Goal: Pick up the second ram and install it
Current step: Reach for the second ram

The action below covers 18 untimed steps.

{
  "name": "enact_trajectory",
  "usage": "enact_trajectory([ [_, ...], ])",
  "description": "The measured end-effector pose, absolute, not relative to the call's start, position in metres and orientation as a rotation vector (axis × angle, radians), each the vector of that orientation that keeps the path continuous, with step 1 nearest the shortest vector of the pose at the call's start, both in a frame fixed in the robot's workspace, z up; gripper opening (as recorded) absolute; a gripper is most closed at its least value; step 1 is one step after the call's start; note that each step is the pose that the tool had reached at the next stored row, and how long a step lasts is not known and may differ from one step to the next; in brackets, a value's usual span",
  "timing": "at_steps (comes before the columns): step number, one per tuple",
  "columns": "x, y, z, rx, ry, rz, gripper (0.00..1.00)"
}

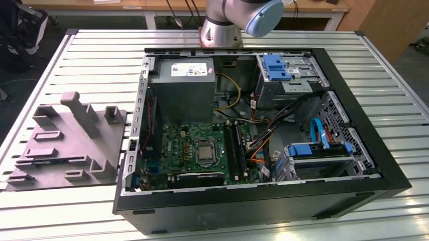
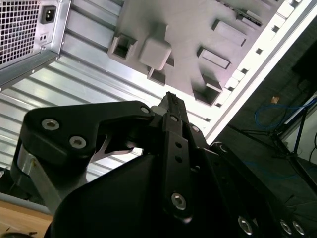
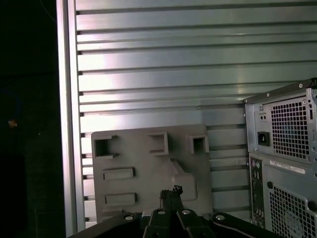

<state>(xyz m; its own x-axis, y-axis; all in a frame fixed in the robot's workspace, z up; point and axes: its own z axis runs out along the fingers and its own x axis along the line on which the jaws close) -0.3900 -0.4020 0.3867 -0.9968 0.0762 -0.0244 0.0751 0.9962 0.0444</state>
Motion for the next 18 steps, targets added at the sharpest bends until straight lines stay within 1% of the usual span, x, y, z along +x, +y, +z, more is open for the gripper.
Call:
enact_trajectory([
  [18,-0.4,-0.432,0.377,0.118,3.113,0.068,0.1],
])
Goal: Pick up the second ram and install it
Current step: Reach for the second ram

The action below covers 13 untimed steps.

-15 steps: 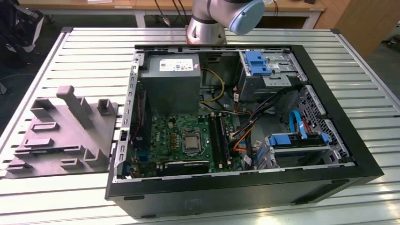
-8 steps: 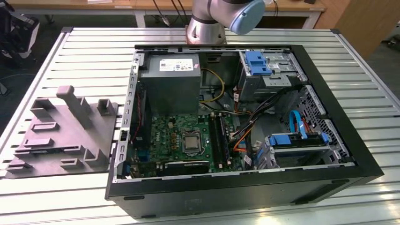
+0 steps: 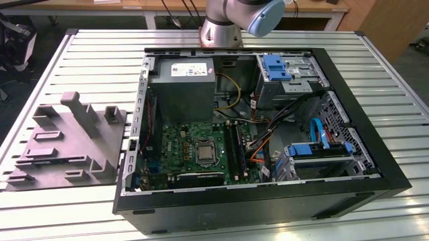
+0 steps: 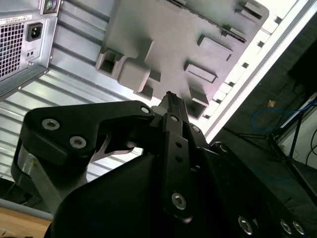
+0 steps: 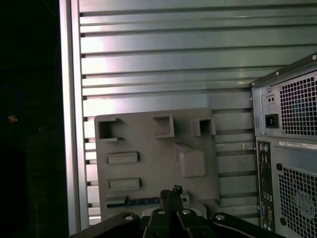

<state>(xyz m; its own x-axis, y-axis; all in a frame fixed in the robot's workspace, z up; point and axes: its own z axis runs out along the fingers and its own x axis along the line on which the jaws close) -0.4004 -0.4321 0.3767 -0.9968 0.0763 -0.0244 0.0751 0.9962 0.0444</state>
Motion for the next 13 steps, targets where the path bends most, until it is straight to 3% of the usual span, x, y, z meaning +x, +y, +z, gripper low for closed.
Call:
enact_trajectory([
  [13,-0.405,-0.449,0.366,0.118,3.115,0.068,0.1],
])
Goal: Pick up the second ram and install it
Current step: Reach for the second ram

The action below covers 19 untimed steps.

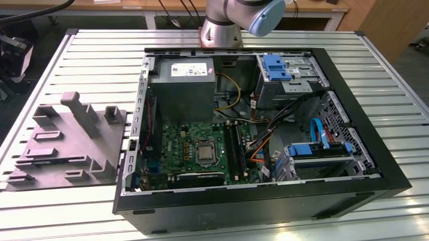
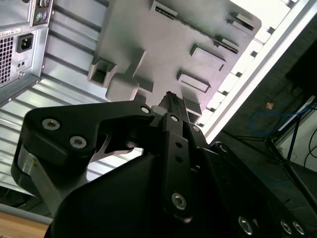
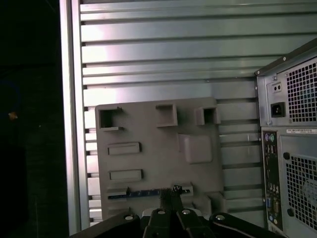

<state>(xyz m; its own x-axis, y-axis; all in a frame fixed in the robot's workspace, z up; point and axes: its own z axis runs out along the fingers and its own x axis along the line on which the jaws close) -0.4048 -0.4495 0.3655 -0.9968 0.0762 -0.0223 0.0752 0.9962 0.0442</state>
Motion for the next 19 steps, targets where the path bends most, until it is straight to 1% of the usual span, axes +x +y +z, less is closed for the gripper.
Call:
enact_trajectory([
  [19,-0.41,-0.476,0.349,0.119,3.119,0.067,0.1],
])
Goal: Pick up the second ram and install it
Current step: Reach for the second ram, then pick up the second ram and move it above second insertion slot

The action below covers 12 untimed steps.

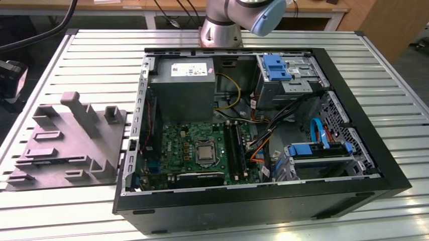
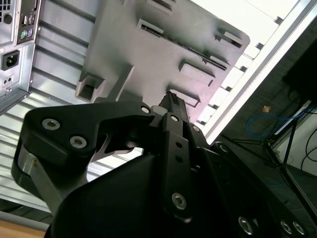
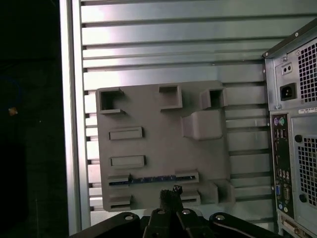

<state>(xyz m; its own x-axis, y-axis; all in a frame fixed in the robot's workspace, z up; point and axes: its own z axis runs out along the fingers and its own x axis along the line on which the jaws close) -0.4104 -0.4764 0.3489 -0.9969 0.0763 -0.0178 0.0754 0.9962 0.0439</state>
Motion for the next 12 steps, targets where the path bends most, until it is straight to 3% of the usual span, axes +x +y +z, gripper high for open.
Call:
enact_trajectory([
  [12,-0.4116,-0.486,0.3423,0.119,3.121,0.067,0.1],
])
